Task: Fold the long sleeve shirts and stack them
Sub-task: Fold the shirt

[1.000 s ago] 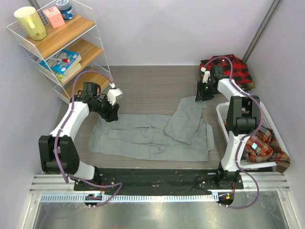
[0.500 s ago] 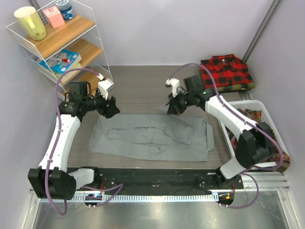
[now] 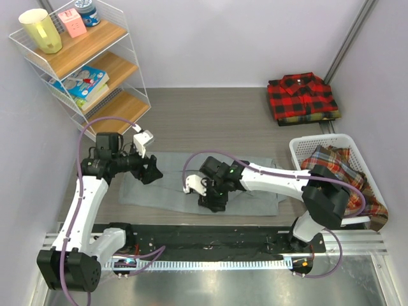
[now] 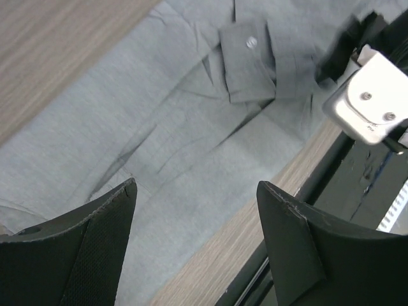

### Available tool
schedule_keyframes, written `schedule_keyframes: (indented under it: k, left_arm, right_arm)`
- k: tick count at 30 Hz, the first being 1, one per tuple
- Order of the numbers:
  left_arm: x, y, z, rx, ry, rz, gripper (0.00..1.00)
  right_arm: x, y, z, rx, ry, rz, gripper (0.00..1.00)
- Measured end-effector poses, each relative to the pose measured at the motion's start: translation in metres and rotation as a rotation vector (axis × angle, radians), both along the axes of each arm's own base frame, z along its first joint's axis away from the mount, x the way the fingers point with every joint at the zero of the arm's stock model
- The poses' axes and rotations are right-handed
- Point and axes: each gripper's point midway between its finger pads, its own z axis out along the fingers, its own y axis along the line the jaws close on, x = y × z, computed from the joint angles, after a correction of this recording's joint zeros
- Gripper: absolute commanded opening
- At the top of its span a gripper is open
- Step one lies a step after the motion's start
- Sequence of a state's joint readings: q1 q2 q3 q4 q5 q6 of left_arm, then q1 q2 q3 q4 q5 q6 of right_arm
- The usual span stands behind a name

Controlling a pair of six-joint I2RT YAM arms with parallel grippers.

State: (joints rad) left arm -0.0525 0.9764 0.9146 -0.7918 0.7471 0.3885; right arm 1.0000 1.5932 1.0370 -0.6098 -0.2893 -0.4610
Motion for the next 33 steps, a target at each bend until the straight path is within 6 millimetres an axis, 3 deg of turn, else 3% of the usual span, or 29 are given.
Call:
schedule_keyframes:
  k: [2,7,13,16,25,31,32,33]
  left_arm:
    - [-0.005,0.001,-0.008,0.021,0.008,-0.027,0.75]
    - [-0.003,0.004,-0.013,0.057,-0.015,-0.066,0.76]
    - [0.012,0.002,-0.004,0.024,-0.045,-0.01,0.77]
    - [0.02,0.0,0.005,-0.006,-0.067,0.021,0.77]
    - [0.024,-0.002,0.015,-0.044,-0.081,0.056,0.77]
    - [0.027,-0.001,0.023,-0.048,-0.089,0.081,0.79]
    - [0.028,0.0,0.025,-0.048,-0.095,0.088,0.83]
    - [0.029,0.001,0.027,-0.046,-0.101,0.098,1.0]
  right_arm:
    - [-0.004,-0.002,-0.004,-0.021,0.002,0.015,0.87]
    - [0.009,-0.009,0.006,0.006,0.07,-0.107,0.86]
    - [0.073,-0.033,0.029,0.164,0.216,-0.521,0.79]
    - [0.088,-0.049,0.035,0.226,0.28,-0.656,0.77]
    - [0.073,-0.046,0.029,0.287,0.474,-0.757,0.68]
    - [0.078,-0.046,-0.001,0.237,0.561,-0.834,0.68]
    - [0.079,-0.047,-0.006,0.225,0.575,-0.848,0.7]
    - [0.079,-0.048,-0.01,0.213,0.586,-0.863,0.7]
